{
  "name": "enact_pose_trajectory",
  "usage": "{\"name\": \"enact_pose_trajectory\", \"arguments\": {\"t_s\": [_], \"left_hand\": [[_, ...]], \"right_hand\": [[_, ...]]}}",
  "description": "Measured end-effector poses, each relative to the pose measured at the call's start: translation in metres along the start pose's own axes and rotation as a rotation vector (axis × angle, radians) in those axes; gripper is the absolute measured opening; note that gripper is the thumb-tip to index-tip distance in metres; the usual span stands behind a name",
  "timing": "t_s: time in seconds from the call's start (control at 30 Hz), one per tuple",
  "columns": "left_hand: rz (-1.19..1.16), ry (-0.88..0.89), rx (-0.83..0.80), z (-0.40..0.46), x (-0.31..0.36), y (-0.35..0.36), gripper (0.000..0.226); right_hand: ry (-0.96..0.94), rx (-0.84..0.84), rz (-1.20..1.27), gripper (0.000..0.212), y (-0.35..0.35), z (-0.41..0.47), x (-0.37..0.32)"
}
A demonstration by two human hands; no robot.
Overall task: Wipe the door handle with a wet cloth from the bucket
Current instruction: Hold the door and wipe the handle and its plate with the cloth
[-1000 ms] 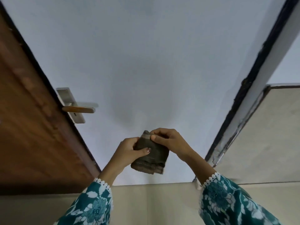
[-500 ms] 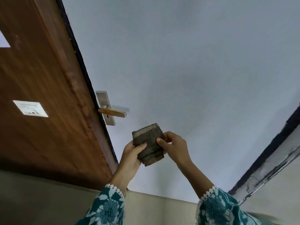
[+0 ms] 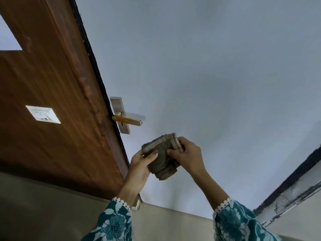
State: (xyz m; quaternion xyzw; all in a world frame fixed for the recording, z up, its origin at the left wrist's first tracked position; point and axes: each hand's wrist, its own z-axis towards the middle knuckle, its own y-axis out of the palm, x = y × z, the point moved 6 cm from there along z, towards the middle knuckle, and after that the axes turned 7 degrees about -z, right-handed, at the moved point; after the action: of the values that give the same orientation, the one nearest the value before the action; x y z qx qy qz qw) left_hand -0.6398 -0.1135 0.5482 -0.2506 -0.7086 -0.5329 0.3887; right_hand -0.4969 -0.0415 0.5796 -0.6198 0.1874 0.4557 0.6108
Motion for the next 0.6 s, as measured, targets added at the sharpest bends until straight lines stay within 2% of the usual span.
{"name": "enact_pose_trajectory", "arguments": {"t_s": [0.07, 0.13, 0.2, 0.27, 0.33, 0.43, 0.5, 0.6], "left_hand": [[0.025, 0.018, 0.044, 0.006, 0.001, -0.002, 0.04], [0.024, 0.027, 0.064, 0.013, 0.004, 0.0, 0.035], [-0.033, 0.009, 0.093, 0.023, 0.009, -0.005, 0.024], [-0.11, -0.028, 0.1, 0.035, 0.017, -0.019, 0.03], [-0.138, -0.054, 0.076, 0.045, 0.027, -0.033, 0.038], [-0.157, -0.094, -0.029, 0.06, 0.042, -0.042, 0.043], [-0.16, -0.138, -0.107, 0.07, 0.052, -0.046, 0.044], [-0.146, -0.179, -0.16, 0.082, 0.067, -0.064, 0.048]], "right_hand": [[-0.2, 0.186, -0.264, 0.015, 0.009, -0.005, -0.022], [-0.234, 0.259, -0.234, 0.025, 0.024, -0.012, -0.036], [-0.28, 0.229, -0.267, 0.037, 0.044, -0.015, -0.047], [-0.383, 0.126, -0.329, 0.055, 0.063, -0.01, -0.052], [-0.337, 0.017, -0.179, 0.059, 0.066, 0.01, -0.048], [-0.206, -0.058, 0.028, 0.025, 0.073, 0.039, -0.047], [-0.164, -0.095, 0.148, 0.029, 0.086, 0.049, -0.056], [-0.132, -0.008, 0.147, 0.041, 0.106, 0.059, -0.071]]}}
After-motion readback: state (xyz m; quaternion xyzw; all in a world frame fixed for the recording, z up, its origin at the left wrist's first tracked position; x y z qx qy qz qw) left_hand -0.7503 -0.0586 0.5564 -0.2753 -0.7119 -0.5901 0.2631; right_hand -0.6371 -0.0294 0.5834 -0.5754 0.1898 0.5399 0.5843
